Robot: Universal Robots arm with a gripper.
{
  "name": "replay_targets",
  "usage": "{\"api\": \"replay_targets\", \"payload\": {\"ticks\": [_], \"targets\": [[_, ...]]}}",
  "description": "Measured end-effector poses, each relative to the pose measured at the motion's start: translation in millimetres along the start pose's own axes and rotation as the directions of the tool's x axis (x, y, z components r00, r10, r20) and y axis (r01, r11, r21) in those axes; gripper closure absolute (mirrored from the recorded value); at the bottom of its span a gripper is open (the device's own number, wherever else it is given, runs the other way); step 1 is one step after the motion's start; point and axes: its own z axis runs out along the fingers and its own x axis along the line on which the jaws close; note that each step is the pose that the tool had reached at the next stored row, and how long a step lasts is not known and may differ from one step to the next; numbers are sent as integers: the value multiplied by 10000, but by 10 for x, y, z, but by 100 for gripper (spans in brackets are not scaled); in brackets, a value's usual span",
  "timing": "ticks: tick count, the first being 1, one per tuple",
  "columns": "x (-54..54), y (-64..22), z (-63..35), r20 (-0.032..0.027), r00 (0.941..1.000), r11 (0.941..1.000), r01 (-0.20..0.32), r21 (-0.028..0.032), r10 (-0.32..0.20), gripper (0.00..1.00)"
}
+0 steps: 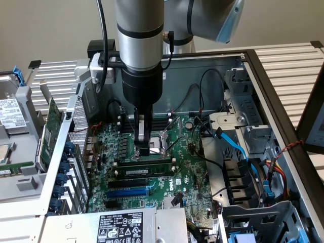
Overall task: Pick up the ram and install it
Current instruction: 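Press down the ram until it locks into place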
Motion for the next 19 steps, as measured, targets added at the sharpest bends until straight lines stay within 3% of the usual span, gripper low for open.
{"api": "replay_targets", "payload": {"ticks": [5, 9, 14, 19], "targets": [[0, 0, 1, 35, 9969, 9969, -787, -23, 788, 90], [0, 0, 2, 58, 9894, 9894, -1452, -43, 1452, 90], [0, 0, 5, 84, 9735, 9735, -2285, -70, 2285, 90], [0, -1, 11, 109, 9509, 9510, -3092, -100, 3093, 90]]}}
